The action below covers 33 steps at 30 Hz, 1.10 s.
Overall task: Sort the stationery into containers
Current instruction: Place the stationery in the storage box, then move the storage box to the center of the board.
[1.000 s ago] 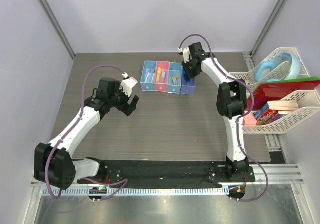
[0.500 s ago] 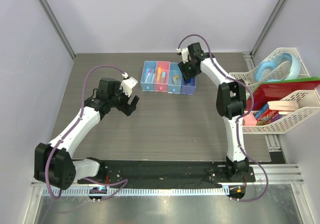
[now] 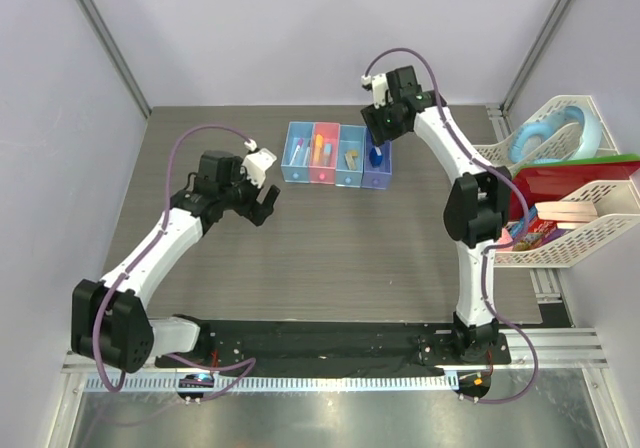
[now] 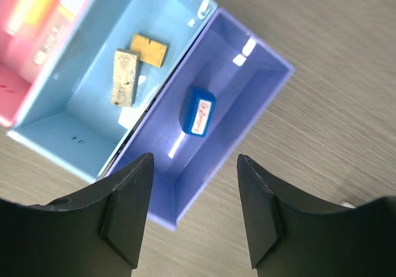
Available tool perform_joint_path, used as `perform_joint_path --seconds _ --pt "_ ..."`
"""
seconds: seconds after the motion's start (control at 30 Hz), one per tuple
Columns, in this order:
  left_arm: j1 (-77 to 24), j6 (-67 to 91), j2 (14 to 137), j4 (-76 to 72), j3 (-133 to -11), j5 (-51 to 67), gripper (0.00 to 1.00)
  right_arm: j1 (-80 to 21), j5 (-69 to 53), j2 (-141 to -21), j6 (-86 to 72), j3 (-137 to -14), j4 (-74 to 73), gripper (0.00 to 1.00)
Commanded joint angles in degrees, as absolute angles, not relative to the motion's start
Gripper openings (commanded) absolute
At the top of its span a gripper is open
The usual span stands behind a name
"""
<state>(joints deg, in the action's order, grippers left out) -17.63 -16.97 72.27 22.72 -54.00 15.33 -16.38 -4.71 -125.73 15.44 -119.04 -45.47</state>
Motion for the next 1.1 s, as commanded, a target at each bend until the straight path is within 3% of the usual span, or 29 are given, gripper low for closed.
perform_joint_path --seconds 0.0,0.63,0.83,1.07 --pt "-17.8 -16.1 75.4 17.6 -58.3 12.4 0.89 -16.2 -2.9 -116.7 13.0 -119.6 -44.6 0.62" --pt "-14.3 -14.7 116.7 15.6 -95.3 3.3 0.93 -12.1 -1.5 -121.2 11.1 -116.0 -41.6 0.62" --pt "-14.4 -14.3 120.5 15.6 -100.5 4.7 0.93 -11.6 -2.7 -122.4 11.6 -113.0 -40.8 0.62" --pt "-14.3 -13.7 116.4 14.2 -97.4 8.3 0.92 -11.4 -4.0 -123.2 11.6 -109.2 -38.8 0.62"
